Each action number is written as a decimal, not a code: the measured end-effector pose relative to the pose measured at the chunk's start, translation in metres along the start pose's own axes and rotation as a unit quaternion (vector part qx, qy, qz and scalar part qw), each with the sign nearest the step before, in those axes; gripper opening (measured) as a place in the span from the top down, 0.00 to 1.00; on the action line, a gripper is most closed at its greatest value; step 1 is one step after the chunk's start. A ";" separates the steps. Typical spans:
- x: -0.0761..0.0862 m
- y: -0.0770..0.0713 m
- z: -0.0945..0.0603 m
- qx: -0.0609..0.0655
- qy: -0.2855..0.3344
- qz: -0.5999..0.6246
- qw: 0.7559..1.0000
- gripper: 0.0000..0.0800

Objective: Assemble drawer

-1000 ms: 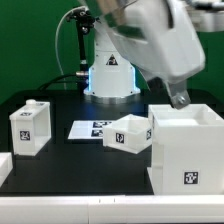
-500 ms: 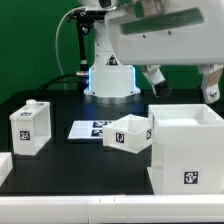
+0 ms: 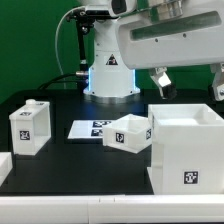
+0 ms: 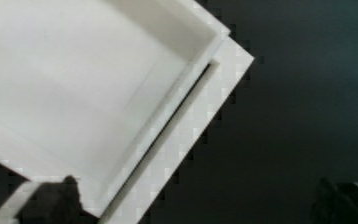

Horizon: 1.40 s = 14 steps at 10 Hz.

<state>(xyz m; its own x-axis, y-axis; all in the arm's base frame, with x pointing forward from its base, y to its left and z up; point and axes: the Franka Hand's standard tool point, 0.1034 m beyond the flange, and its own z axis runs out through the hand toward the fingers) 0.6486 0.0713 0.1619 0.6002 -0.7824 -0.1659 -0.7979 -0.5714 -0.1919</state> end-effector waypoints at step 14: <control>0.022 0.069 0.047 -0.057 0.056 -0.368 0.926 0.19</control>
Offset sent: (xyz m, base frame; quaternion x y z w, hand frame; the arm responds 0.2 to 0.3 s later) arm -0.0380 -0.0658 -0.0010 -0.1293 -0.0015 -0.3990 0.9078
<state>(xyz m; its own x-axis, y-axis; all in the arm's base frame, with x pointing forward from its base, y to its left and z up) 0.6097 0.0265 0.0997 0.9796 -0.1878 0.0710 -0.1796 -0.9777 -0.1087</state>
